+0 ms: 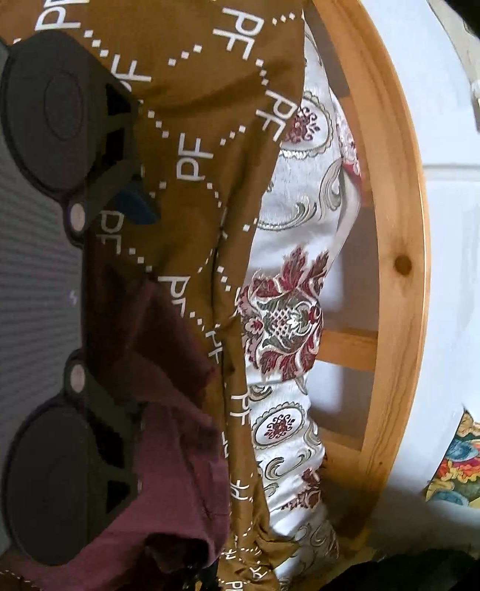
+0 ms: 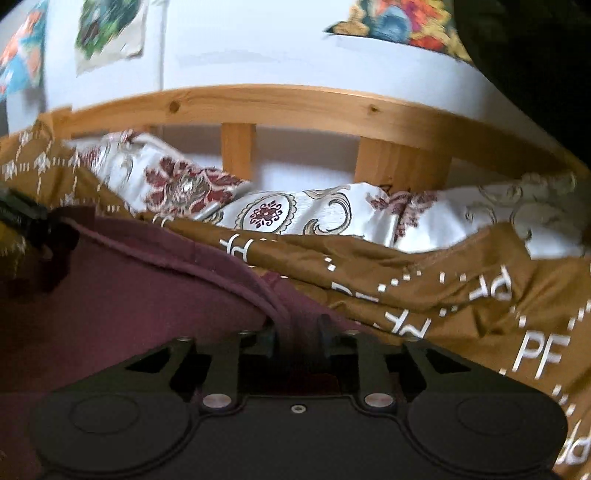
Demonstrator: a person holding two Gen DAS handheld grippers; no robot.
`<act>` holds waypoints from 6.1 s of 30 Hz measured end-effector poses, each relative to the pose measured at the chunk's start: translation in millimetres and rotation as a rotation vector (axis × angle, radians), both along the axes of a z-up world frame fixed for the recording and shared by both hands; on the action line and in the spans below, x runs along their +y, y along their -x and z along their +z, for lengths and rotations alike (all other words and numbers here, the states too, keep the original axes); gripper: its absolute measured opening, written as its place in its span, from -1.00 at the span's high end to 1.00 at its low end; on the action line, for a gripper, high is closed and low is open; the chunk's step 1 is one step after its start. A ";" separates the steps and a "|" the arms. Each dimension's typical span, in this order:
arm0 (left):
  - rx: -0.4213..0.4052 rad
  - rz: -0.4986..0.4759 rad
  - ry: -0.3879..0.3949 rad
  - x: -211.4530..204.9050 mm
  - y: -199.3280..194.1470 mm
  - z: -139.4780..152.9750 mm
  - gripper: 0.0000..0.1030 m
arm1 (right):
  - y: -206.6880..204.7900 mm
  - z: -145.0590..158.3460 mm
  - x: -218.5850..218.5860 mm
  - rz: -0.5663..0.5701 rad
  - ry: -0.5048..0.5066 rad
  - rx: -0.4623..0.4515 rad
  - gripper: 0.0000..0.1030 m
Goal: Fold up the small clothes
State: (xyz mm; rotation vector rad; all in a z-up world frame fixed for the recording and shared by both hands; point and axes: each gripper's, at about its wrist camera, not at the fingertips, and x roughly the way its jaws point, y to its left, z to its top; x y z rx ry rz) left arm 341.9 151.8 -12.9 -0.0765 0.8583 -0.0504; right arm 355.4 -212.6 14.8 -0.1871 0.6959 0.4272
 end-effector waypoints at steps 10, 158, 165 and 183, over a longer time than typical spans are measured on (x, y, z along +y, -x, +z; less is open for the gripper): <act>-0.046 0.045 0.021 3.7 20.3 20.0 -0.98 | 48.0 21.2 -30.8 -0.071 -0.200 -0.089 -0.97; 0.070 0.078 0.010 -12.5 131.8 -42.2 -0.99 | 179.9 -46.7 38.2 -0.128 -0.056 0.002 -0.99; -0.081 0.024 -0.039 -16.8 146.3 -25.6 -0.99 | 179.5 -46.9 38.8 -0.128 -0.056 0.002 -0.99; 0.050 0.012 0.114 3.7 117.1 -37.5 -0.63 | 179.8 -47.5 38.2 -0.128 -0.062 0.000 -0.99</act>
